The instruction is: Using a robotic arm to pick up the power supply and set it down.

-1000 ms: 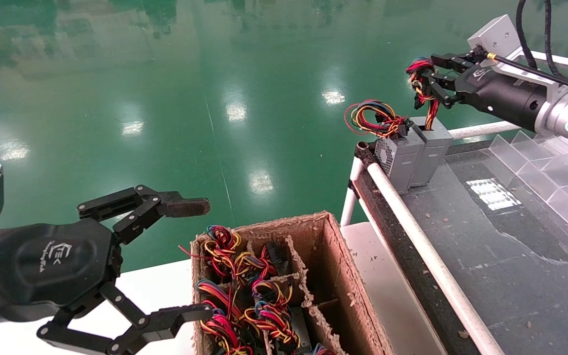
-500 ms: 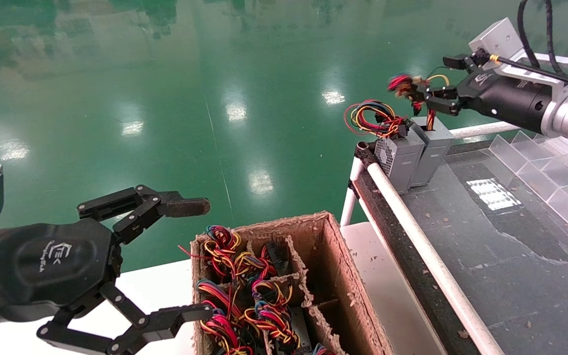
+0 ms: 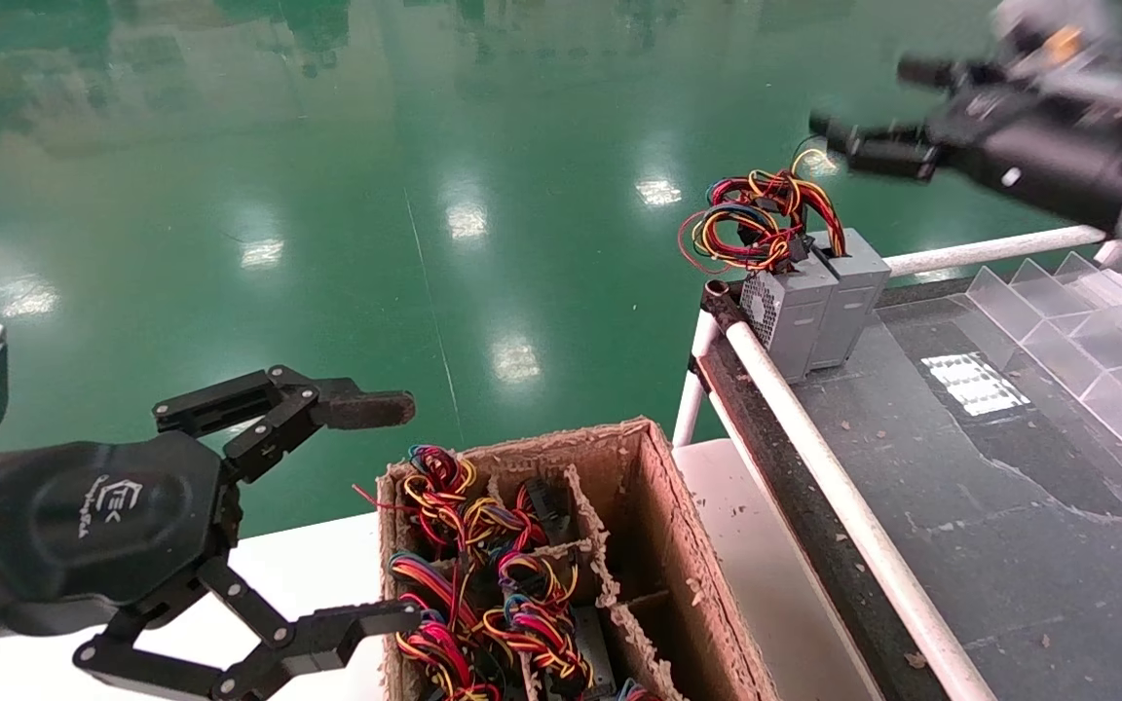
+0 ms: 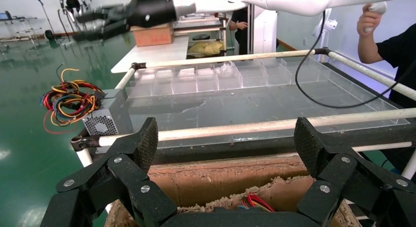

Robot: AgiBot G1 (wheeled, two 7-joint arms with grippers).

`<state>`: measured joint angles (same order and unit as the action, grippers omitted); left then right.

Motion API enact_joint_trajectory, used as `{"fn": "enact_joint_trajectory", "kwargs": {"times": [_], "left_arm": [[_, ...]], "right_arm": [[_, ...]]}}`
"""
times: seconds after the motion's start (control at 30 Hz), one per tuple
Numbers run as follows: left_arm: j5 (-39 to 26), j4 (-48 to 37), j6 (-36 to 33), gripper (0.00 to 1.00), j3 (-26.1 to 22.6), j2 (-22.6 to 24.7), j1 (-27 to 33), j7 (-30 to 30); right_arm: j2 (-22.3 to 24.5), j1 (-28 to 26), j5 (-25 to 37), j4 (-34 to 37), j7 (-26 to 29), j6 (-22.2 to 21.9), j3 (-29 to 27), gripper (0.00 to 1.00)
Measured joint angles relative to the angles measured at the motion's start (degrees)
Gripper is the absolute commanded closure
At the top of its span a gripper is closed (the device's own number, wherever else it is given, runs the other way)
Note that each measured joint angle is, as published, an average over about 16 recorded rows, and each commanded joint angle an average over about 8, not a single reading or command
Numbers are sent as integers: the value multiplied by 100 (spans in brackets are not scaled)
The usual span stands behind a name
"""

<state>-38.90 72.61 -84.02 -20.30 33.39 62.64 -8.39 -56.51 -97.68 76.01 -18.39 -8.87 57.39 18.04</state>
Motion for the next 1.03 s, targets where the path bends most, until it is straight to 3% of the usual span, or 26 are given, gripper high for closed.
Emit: {"fn": "enact_joint_trajectory", "kwargs": {"times": [1.03], "left_arm": [[2,-2,1,2,-2,0,0,2]], "right_arm": [[957,1569,-1569,-2397,880,1294,-144,0]]}}
